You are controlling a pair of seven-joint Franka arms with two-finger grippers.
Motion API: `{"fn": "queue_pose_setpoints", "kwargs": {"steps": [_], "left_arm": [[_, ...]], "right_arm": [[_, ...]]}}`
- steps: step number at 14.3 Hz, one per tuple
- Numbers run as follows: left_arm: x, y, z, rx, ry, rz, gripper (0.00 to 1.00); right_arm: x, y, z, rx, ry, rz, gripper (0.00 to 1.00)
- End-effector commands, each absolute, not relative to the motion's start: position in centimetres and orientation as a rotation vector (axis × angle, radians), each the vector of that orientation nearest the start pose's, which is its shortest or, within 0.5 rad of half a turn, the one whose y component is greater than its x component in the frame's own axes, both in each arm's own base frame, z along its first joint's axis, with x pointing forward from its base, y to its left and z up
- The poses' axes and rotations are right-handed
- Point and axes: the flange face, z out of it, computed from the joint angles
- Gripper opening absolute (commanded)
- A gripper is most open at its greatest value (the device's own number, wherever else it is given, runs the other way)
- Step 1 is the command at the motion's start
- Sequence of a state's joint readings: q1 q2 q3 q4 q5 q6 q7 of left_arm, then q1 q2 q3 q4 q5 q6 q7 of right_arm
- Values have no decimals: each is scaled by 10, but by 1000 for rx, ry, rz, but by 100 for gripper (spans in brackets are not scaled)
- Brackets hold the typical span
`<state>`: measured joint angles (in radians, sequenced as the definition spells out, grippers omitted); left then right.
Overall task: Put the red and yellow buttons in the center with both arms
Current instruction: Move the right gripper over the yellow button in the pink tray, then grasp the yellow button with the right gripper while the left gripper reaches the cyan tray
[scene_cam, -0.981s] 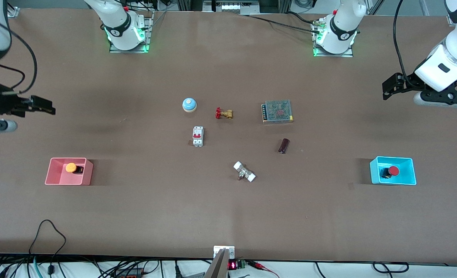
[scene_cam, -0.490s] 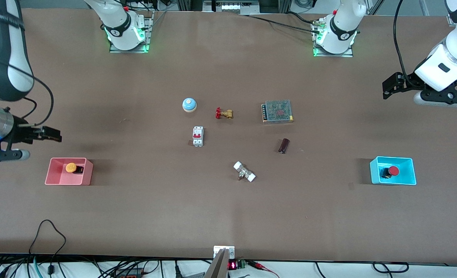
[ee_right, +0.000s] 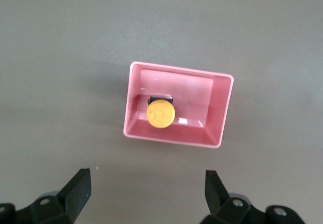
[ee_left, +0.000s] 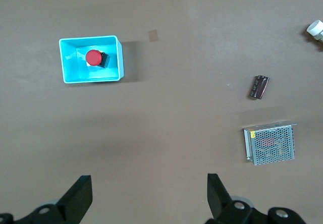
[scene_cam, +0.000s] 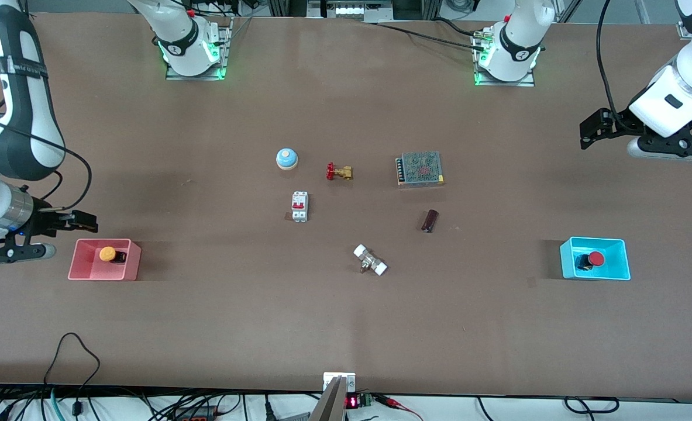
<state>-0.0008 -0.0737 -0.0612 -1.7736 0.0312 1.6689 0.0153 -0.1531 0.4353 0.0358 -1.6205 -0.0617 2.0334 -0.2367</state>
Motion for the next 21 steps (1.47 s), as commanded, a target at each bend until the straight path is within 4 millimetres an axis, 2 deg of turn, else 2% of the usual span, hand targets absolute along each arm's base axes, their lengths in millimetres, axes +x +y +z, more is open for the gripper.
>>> {"fn": "queue_pose_setpoints", "kwargs": {"steps": [1,3,9,12,14,16,18,21], "left_arm": [[532,-30,586,-3114,131,47,100],[532,-30,586,-3114,134,48,100],[533,-31,587,-3115,131,45,100],[534,-31,579,-3114,127,81,100],[539,-30,564,-3108,130,145,100],[559,-20,532,-3102,106,228,100],[584,16,519,-3109,9,247,100],[618,46,482,-3115,-52,293,100]], "right_arm": [[674,-89,345,-3170,-270,8,100],[678,-95,321,-3169,-258,-2,100],[681,-96,287,-3164,-255,6,100],[681,-98,264,-3162,-259,13,100],[682,-99,257,-3175,-280,5,100],[684,-99,248,-3192,-310,-9,100],[684,-99,242,-3192,-314,-17,100],[684,-99,239,-3191,-314,-12,100]]}}
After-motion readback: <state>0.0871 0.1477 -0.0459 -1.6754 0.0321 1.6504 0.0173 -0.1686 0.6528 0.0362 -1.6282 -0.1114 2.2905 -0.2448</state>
